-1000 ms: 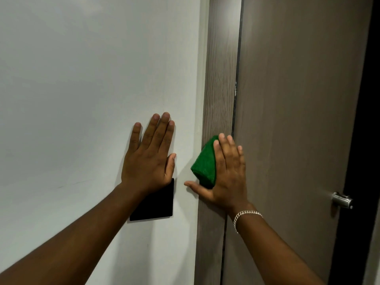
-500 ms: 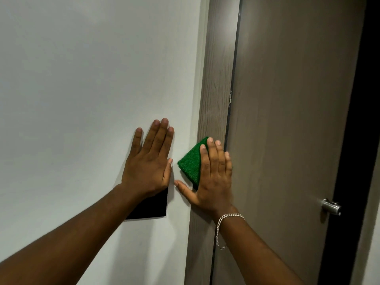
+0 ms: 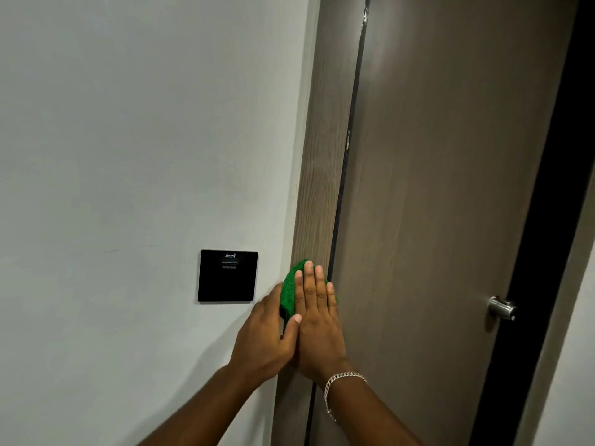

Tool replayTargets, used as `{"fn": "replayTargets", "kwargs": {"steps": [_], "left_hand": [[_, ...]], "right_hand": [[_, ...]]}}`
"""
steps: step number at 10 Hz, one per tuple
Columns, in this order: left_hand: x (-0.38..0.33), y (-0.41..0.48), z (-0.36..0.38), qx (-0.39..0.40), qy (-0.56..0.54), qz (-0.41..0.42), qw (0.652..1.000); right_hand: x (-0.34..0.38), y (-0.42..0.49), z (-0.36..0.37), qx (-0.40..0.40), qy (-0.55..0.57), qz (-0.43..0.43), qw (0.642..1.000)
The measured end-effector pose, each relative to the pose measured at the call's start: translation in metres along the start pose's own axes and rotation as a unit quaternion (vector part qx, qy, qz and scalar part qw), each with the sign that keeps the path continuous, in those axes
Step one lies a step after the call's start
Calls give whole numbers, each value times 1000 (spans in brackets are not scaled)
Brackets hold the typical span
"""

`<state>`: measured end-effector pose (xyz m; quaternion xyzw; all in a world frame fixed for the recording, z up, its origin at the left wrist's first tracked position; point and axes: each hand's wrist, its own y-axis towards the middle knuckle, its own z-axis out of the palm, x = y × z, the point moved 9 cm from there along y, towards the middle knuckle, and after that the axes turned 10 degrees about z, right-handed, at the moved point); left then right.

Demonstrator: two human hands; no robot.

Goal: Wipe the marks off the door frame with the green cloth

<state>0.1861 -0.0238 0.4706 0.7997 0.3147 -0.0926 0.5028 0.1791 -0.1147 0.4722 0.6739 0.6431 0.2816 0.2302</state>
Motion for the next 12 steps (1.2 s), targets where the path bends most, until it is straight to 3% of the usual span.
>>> {"fn": "replayTargets", "kwargs": {"steps": [1,2,3,4,5,6,7,8,9,10,12], "left_hand": [[27,-19,10,-61,-179,-163,968],[39,-45,21,-74,-244,-237,937],[51,-97,41,-32,-292,-283,913],[63,-137,55,1,-320,-315,893],[101,-229,94,49,-339,-405,848],[146,-333,141,63,-310,-509,800],[170,-390,165,39,-260,-571,777],[195,-463,212,92,-141,-585,793],[190,-496,243,135,-151,-567,799],[187,-517,261,136,-188,-549,803],[191,-493,224,48,-170,-514,839]], "right_hand": [[-1,-20,12,81,51,-50,994],[-4,-42,18,111,120,-60,985],[-23,-87,47,186,337,47,922],[-42,-126,82,228,493,184,819],[-66,-211,163,289,535,354,711],[-82,-303,237,328,435,437,716],[-89,-356,271,340,382,465,723],[-104,-430,326,343,320,509,722],[-110,-467,352,349,294,518,723],[-116,-489,371,363,291,511,723],[-109,-493,366,403,275,478,730]]}}
